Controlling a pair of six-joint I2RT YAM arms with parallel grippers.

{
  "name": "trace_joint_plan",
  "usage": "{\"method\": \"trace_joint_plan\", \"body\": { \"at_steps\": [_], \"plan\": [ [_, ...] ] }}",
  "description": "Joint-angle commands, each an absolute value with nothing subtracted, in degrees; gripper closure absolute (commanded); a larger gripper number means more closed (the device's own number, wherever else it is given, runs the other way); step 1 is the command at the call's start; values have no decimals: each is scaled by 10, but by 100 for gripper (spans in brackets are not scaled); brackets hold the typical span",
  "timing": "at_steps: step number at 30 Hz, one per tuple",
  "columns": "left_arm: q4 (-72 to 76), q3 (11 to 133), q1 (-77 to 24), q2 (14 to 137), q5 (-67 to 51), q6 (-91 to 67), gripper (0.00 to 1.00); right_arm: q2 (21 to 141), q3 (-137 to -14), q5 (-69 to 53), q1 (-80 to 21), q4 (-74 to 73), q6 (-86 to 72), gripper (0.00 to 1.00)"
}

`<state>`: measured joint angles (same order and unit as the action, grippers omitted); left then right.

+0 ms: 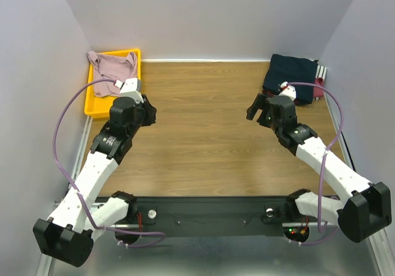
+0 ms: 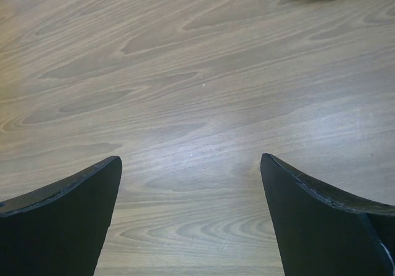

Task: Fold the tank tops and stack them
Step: Grab the tank top from the pile

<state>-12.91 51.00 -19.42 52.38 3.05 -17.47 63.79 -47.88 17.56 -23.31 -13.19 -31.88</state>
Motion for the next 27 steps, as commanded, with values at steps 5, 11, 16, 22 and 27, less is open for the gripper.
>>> {"method": "trace_joint_plan", "body": {
  "at_steps": [5,11,16,22,27],
  "plan": [
    [-98,503,-185,525,22,-176,69,638,-482,166,-235,-108,-308,0],
    [-82,514,-178,542,50,-194,66,642,-490,160,-235,-109,-307,0],
    [-99,638,-104,656,134,-285,62,644,-495,156,-235,-109,-305,0],
    [-61,785,22,887,123,-338,47,639,-494,129,-235,-108,-303,0],
    [-120,986,51,1096,155,-336,44,635,-493,103,-235,-109,-305,0]
  ]
}}
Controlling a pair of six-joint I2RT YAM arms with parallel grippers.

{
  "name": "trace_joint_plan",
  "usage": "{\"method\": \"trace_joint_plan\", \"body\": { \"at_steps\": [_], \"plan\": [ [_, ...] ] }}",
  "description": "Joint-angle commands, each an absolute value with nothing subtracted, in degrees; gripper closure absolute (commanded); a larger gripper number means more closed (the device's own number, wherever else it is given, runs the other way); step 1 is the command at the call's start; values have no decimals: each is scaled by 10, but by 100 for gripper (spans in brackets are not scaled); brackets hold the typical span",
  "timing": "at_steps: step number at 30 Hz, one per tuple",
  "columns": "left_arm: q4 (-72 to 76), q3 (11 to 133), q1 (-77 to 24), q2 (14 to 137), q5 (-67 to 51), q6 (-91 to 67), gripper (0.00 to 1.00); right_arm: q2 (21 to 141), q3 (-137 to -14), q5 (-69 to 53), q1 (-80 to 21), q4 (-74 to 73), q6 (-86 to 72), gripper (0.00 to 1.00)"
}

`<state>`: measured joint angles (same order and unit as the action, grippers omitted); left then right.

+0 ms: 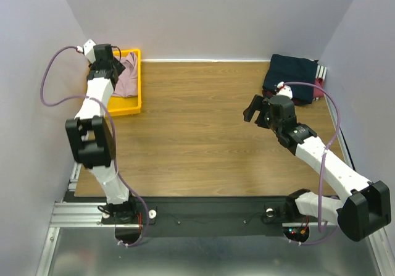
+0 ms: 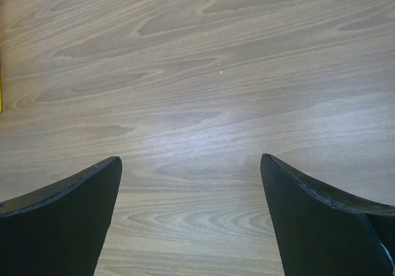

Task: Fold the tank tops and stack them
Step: Grab the tank top from the pile

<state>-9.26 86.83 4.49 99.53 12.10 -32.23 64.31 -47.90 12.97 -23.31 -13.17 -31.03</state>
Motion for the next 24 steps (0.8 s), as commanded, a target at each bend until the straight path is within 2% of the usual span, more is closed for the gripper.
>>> {"method": "trace_joint_plan", "body": {
  "at_steps": [1,7,9,18,24],
  "plan": [
    [-130,1012,52,1123,163,-334,44,634,-492,99,-235,-109,-306,0],
    [-205,1198,57,1283,181,-331,44,635,-493,81,-235,-108,-311,0],
    [-217,1221,57,1309,181,-330,44,635,-492,79,-235,-108,-310,0],
    [-219,1224,62,1374,148,-342,45,636,-490,69,-236,-108,-312,0],
    [-214,1198,62,1390,145,-358,50,628,-486,68,-235,-108,-311,0]
  ]
}}
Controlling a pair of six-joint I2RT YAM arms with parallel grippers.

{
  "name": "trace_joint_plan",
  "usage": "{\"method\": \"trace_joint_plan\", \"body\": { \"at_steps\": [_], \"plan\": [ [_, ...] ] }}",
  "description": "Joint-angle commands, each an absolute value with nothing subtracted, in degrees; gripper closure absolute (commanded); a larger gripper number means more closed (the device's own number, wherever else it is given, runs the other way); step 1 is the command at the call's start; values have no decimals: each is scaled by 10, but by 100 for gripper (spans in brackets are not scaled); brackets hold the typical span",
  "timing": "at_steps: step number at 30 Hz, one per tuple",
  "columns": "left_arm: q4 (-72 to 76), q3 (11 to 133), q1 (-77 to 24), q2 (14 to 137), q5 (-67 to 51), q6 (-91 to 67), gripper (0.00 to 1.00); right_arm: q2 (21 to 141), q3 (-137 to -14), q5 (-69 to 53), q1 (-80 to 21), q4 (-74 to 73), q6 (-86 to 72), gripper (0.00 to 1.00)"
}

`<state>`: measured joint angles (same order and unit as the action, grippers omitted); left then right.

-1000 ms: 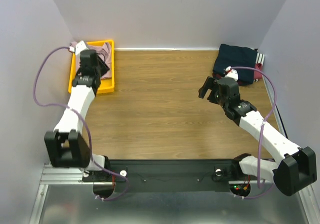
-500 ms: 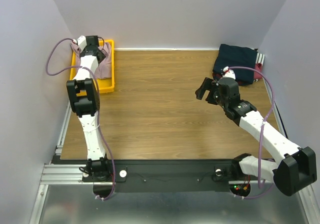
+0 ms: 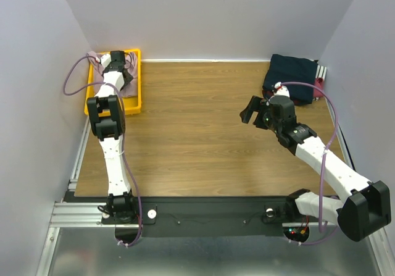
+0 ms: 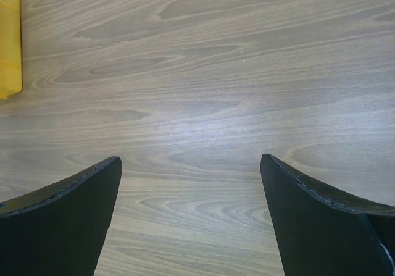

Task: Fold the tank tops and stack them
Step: Grab the tank top from the pile

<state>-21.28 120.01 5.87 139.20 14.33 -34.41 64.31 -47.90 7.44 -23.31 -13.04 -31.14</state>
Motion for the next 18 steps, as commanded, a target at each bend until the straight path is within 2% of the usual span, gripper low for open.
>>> {"method": "trace_joint_plan", "body": {
  "at_steps": [1,3,4,6,7,9,18],
  "plan": [
    [-210,1195,63,1390,140,-359,56,628,-486,68,-235,-108,-311,0],
    [-203,1192,62,1388,133,-359,63,628,-486,66,-235,-109,-311,0],
    [-200,1193,62,1386,132,-359,70,628,-487,66,-235,-108,-311,0],
    [-200,1195,62,1384,132,-358,76,628,-488,65,-235,-108,-311,0],
    [-199,1200,62,1383,132,-353,87,629,-488,65,-235,-109,-311,0],
    [-202,1206,63,1380,133,-351,100,629,-488,63,-235,-109,-310,0],
    [-166,1194,62,1293,120,-337,100,637,-492,62,-235,-108,-309,0]
  ]
}}
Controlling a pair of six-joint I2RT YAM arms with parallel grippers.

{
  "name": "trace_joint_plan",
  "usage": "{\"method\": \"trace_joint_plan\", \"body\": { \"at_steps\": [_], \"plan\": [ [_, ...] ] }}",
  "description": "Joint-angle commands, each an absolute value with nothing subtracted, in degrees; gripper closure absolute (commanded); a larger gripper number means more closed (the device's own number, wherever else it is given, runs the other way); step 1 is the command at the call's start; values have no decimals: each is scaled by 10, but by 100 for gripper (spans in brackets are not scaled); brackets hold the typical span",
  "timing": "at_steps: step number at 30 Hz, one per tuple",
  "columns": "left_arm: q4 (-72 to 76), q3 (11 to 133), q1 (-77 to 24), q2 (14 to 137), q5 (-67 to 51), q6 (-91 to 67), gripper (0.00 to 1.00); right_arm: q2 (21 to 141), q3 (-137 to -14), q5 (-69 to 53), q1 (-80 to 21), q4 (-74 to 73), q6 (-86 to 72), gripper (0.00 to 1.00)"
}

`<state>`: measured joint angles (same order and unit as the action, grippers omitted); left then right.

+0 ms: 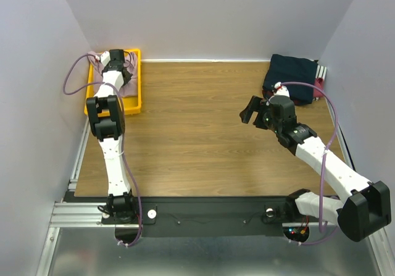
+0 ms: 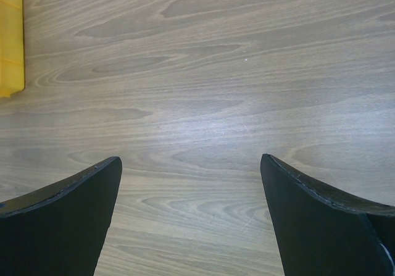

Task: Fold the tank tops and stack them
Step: Grab the tank top from the pile

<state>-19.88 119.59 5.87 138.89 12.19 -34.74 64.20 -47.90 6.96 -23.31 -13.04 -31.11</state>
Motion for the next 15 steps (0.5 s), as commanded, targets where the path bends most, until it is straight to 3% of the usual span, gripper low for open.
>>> {"method": "trace_joint_plan", "body": {
  "at_steps": [1,3,4,7,15],
  "plan": [
    [-167,1186,62,1289,116,-335,100,637,-492,63,-235,-108,-309,0],
    [-170,1174,59,1287,112,-332,88,637,-493,67,-235,-108,-309,0],
    [-168,1162,54,1291,99,-322,73,638,-494,67,-235,-108,-309,0],
    [-174,1151,36,1302,101,-284,56,638,-493,67,-234,-108,-308,0],
    [-185,1121,18,1337,128,-298,53,628,-489,69,-236,-109,-306,0]
  ]
}}
